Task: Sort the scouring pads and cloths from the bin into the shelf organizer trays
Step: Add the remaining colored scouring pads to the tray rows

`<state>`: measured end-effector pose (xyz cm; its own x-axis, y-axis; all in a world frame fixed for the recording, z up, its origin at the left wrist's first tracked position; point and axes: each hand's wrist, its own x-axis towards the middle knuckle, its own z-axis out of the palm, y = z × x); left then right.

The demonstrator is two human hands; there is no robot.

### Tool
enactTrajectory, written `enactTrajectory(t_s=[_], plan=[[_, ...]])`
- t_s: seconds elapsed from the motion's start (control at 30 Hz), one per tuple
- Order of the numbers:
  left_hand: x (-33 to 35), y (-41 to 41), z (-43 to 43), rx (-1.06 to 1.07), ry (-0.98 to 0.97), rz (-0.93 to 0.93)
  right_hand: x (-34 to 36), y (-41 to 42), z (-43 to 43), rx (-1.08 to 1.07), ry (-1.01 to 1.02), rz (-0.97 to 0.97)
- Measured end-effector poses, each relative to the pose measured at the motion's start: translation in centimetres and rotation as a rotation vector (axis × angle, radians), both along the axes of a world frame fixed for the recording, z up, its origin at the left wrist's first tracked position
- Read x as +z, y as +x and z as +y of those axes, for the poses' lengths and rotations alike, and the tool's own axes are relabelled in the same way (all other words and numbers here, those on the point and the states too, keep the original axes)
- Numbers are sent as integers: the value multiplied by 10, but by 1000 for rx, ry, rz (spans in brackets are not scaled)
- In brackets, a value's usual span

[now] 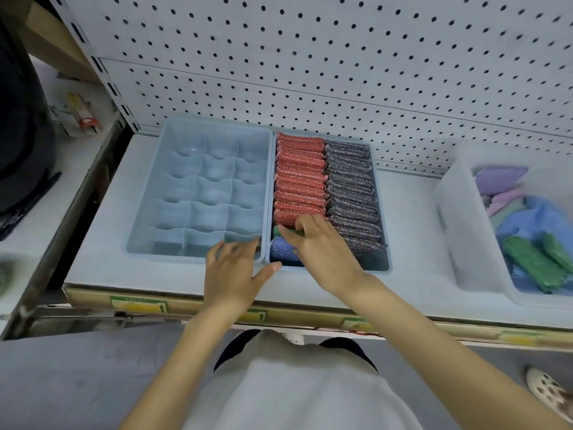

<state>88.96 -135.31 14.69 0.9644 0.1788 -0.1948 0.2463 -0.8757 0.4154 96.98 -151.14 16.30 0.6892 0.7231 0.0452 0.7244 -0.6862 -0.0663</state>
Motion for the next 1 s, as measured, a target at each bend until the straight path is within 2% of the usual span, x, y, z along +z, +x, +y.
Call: enactTrajectory(t_s=[0.07, 0.13, 0.23, 0.3, 0.57, 0.67, 0.8, 1.0], plan=[[0, 0, 0, -3, -4, -4, -1, 2, -8, 35, -60, 13], [0, 0, 0, -9, 2, -7, 3, 3, -16, 36, -80, 118], [0, 0, 1, -15, 8, -5, 10, 6, -26, -39, 10, 379], [1, -1, 1, -19, 15, -5, 12, 10, -26, -81, 94, 455], [3, 0, 0, -23, 31, 20, 5, 22, -17, -78, 209, 476], [4, -1, 0, -20, 18, 24, 5, 24, -13, -137, 252, 566], [4, -1, 1, -26, 21, 46, 14, 27, -14, -157, 210, 601], [2, -2, 2, -39, 39, 29, 21, 26, -21, -307, 213, 617]])
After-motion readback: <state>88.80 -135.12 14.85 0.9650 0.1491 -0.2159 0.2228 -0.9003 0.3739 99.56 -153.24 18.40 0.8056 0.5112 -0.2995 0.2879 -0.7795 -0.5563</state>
